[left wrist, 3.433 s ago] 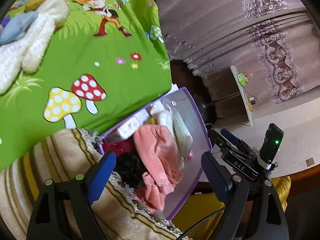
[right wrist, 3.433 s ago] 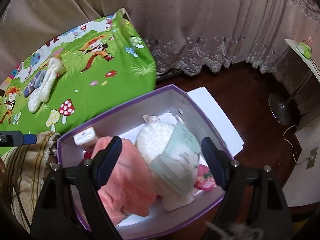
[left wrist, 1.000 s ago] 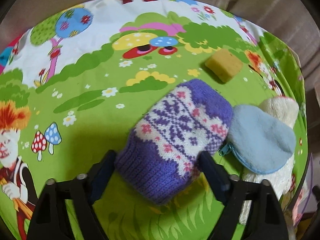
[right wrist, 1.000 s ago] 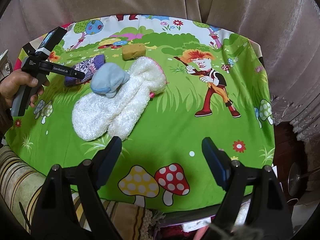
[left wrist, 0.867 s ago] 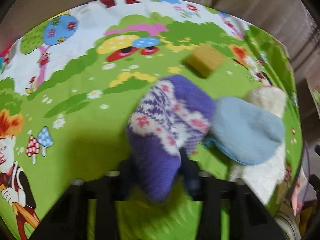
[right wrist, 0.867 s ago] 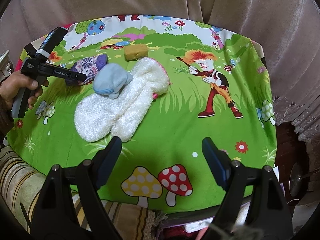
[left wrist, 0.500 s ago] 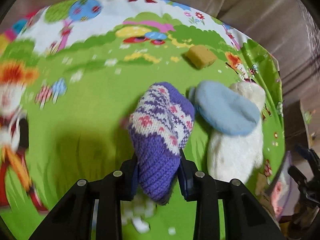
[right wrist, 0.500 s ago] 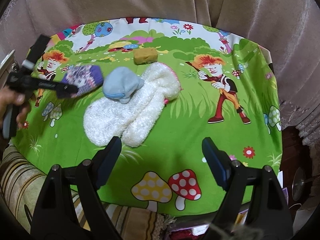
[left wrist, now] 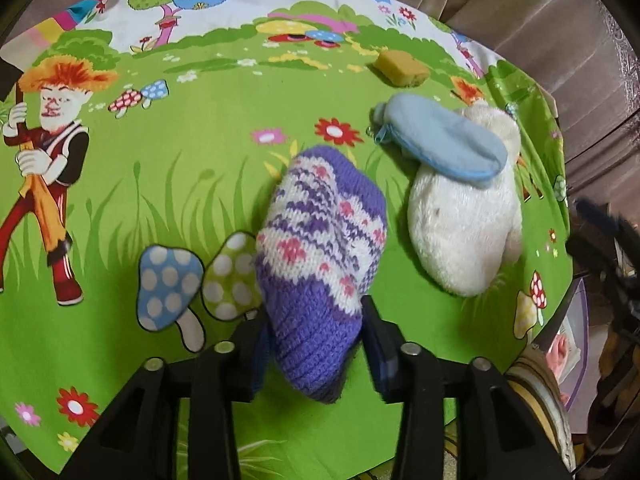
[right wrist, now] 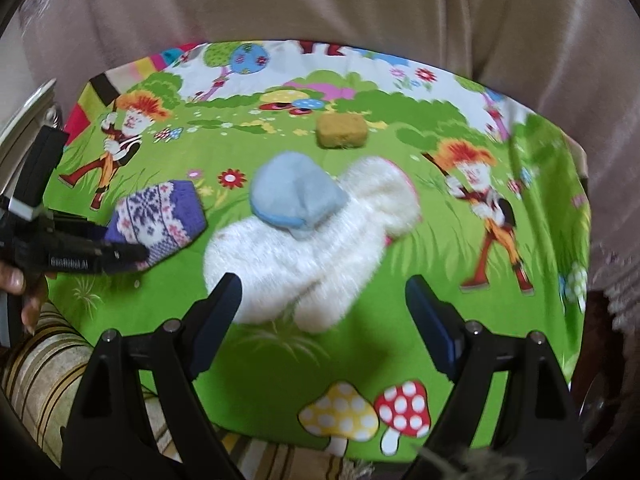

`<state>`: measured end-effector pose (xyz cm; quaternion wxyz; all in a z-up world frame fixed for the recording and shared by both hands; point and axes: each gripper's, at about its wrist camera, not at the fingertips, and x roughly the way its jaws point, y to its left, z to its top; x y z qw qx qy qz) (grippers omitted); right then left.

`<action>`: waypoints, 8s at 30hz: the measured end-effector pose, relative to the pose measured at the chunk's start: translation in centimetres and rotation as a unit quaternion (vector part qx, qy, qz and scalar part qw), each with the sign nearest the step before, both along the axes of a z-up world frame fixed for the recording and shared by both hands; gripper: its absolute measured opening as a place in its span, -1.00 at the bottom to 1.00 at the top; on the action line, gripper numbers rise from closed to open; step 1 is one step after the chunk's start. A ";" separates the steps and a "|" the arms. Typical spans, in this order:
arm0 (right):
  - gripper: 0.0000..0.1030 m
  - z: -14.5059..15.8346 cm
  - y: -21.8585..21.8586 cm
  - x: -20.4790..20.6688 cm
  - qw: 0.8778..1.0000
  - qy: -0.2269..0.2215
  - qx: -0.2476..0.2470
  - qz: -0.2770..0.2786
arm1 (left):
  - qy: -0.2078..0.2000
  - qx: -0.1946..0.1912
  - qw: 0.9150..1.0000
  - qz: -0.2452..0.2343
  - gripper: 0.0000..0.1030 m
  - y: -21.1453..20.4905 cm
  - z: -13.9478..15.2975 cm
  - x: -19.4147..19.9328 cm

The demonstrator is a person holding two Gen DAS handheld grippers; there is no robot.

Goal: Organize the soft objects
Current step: 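Grasp the light-blue mitten with the right tool while the left tool holds the purple mitten, then carry the purple and light-blue mittens into the white box, open both tools, then move the left tool to the bed and grasp the white fluffy slipper, then grasp the yellow sponge with the right tool while the left tool holds the slipper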

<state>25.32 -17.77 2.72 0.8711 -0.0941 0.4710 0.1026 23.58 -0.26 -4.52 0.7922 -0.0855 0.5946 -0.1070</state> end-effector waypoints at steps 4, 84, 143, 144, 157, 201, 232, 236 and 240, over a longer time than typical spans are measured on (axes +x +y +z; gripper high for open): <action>0.74 -1.3 1.7 3.0 0.999 0.021 -0.028 0.035 | -0.007 0.015 1.000 0.006 0.33 0.0 -0.2 -0.4; -0.41 6.9 -9.1 -10.5 0.993 -0.015 0.098 -0.058 | -0.136 -0.066 0.986 -0.067 -0.32 -6.1 9.7 -7.8; 0.33 3.7 -24.8 -29.0 0.934 -0.016 -0.037 -0.355 | -0.036 -0.098 0.953 -0.284 0.18 -33.8 8.1 -17.0; 0.33 3.7 -24.8 -28.9 0.934 -0.016 -0.038 -0.355 | -0.036 -0.097 0.953 -0.283 0.18 -33.7 8.1 -17.0; 0.58 4.0 -24.3 -28.4 0.933 -0.018 -0.046 -0.355 | -0.040 -0.099 0.955 -0.278 0.22 -32.7 8.2 -16.8; 0.65 1.1 -15.7 -7.5 0.978 -0.012 -0.068 -0.199 | -0.029 0.052 0.989 -0.138 0.98 -20.2 -0.6 9.6; 0.66 0.6 -10.5 -2.0 0.989 -0.013 -0.024 -0.149 | -0.077 -0.051 0.996 0.012 -0.32 -6.0 6.5 3.0; 0.72 0.2 -8.4 0.3 0.992 -0.016 -0.021 -0.121 | -0.073 -0.049 0.995 0.056 -0.32 -3.5 5.6 2.1; 0.79 -0.3 -5.8 3.6 0.997 -0.022 -0.023 -0.069 | -0.076 -0.061 0.992 0.080 -0.32 -2.0 5.0 1.7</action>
